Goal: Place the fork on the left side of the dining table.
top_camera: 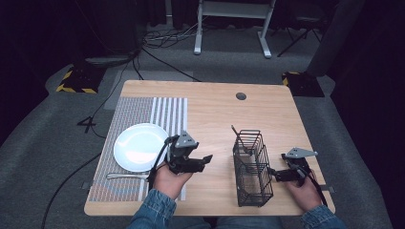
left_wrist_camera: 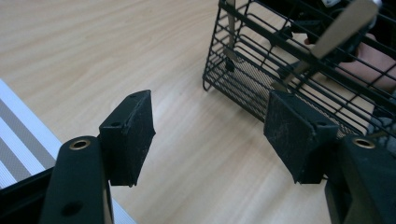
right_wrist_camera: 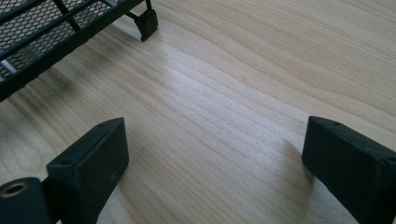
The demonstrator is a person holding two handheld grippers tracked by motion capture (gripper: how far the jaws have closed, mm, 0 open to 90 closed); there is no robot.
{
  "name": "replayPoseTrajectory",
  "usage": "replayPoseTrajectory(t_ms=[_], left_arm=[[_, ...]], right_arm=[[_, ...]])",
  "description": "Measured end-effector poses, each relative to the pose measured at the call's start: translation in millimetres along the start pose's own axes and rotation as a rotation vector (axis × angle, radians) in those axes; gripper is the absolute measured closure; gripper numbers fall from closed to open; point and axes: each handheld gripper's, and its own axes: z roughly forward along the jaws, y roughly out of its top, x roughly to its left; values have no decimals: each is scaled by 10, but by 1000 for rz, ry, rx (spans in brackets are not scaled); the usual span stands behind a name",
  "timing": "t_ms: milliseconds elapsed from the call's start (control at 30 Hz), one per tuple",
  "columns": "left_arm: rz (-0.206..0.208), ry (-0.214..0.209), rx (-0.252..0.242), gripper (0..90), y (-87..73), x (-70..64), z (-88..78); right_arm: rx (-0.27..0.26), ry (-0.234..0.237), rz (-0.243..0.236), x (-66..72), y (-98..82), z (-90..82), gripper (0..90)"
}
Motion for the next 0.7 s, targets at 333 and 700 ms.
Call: replayPoseTrajectory(t_ms=[333,700], left_arm=[[18,-67,-40,284,356,14,119],[31,-97,-26,428,603,-3,415]], right_arm=[[1,-6,0,3,0,-1,75],[-1,-10,1,5,-2,-3,76]])
